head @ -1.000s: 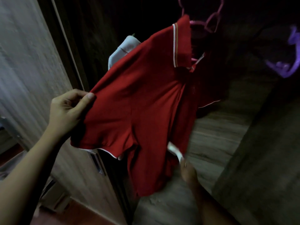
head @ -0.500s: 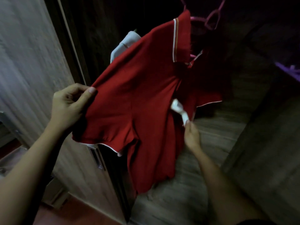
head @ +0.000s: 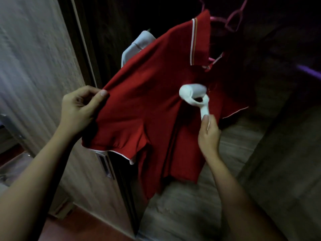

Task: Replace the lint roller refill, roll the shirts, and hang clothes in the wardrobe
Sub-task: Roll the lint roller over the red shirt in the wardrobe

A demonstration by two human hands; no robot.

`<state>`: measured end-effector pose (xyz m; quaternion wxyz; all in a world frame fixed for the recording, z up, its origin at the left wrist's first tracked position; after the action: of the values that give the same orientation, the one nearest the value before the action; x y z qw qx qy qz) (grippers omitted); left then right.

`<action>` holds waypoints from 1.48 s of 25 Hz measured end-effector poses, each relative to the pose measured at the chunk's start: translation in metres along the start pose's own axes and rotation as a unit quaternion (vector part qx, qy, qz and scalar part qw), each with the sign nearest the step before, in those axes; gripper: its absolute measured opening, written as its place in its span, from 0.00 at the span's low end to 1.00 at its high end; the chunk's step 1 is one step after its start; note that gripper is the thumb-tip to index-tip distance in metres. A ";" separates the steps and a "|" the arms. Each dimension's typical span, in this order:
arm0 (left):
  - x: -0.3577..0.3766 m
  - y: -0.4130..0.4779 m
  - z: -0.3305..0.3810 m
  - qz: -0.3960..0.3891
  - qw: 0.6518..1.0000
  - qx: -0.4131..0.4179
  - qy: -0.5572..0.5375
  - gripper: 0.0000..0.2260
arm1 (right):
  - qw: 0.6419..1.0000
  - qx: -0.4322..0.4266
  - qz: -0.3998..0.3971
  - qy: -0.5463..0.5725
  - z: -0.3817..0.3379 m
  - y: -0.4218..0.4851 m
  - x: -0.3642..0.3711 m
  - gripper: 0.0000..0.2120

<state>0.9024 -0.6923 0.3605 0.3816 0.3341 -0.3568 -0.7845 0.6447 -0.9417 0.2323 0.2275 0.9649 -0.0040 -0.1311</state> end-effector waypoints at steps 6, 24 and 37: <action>0.000 0.001 -0.001 0.002 1.000 -0.001 -0.002 0.12 | 0.994 0.060 -0.059 -0.068 0.052 -0.054 0.051 0.16; 0.001 0.001 -0.003 -0.004 1.000 0.000 -0.019 0.08 | 0.995 -0.067 -0.059 -0.033 -0.040 -0.044 0.026 0.16; 0.001 0.000 -0.004 -0.012 1.000 0.008 -0.014 0.07 | 0.914 0.074 -0.307 -0.256 0.172 -0.194 0.151 0.25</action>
<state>0.9050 -0.6945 0.3583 0.3643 0.3301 -0.3649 -0.7907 0.7367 -0.8530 -0.0391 0.0952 0.8660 0.2247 -0.4364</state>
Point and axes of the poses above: each hand's wrist, its own y-axis towards the middle knuckle, its own x-axis out of the palm, z = x × y, the point moved 9 cm from there along y, towards the middle knuckle, and after that the axes turned 10 degrees about x, right-handed, at the moved point
